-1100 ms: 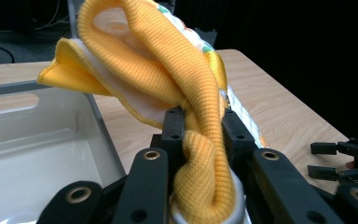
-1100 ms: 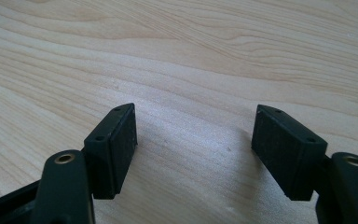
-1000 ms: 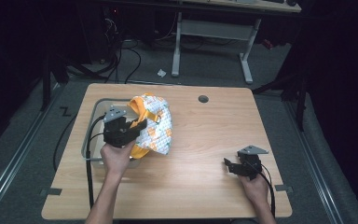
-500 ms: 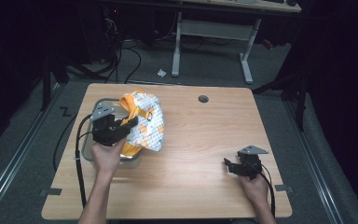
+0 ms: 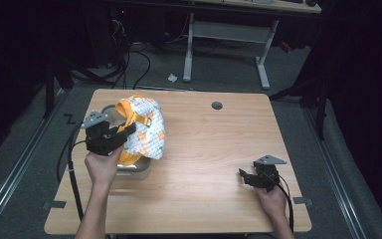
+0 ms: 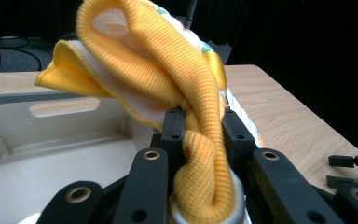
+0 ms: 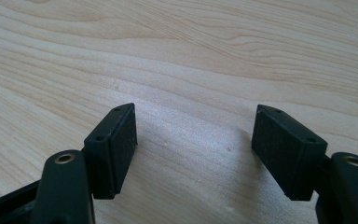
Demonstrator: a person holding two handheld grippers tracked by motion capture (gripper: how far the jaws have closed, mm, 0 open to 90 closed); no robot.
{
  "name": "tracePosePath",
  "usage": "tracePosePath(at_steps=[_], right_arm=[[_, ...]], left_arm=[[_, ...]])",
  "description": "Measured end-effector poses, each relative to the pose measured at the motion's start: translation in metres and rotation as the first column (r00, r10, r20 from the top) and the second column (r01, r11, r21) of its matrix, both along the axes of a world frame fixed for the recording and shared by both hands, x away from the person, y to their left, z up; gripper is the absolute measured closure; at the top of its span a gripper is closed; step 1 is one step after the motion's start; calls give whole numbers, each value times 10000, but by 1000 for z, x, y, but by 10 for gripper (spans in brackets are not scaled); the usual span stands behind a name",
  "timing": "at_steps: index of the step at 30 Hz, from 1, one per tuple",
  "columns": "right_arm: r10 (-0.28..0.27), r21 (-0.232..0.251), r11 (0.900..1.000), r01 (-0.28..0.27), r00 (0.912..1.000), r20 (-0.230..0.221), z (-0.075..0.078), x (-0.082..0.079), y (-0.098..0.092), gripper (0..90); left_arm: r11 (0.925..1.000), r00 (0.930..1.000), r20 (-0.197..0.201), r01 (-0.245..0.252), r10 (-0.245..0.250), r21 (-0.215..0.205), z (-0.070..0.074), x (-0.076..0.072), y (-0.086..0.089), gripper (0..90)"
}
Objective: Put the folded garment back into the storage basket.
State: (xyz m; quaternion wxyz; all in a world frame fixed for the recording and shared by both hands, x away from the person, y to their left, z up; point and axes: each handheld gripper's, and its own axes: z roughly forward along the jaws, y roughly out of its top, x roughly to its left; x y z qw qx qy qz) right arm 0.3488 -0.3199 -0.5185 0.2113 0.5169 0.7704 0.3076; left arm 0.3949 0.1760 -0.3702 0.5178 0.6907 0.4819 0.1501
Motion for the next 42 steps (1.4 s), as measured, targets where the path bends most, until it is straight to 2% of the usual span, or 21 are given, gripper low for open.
tracePosePath(at_steps=[10, 13, 15, 24, 33, 37, 42], right_arm=[[-3, -4, 10000, 3, 10000, 3, 0, 0, 0, 313], [-5, 0, 10000, 5, 10000, 0, 0, 0, 0, 313], [-7, -3, 10000, 7, 10000, 4, 0, 0, 0, 313], [-5, -5, 10000, 5, 10000, 6, 0, 0, 0, 313], [-2, -8, 10000, 2, 10000, -10, 0, 0, 0, 313], [-5, -8, 10000, 5, 10000, -9, 0, 0, 0, 313], [-7, -9, 10000, 6, 10000, -11, 0, 0, 0, 313]], left_arm=[[9998, 9994, -260, -212, 213, 33, -7, 0, 17, 749], [9997, 9993, -316, -199, 203, 143, -8, 2, 19, 749], [9987, 9987, -396, -296, 313, 418, -11, 4, 21, 749], [9979, 9955, -882, -294, 344, 577, -25, 15, 27, 748], [9989, 9921, -1223, -234, 283, 414, -36, 22, 30, 747], [9975, 9878, -1493, -360, 446, 601, -45, 27, 33, 744], [9928, 9850, -1633, -365, 549, 1138, -50, 32, 29, 743]])
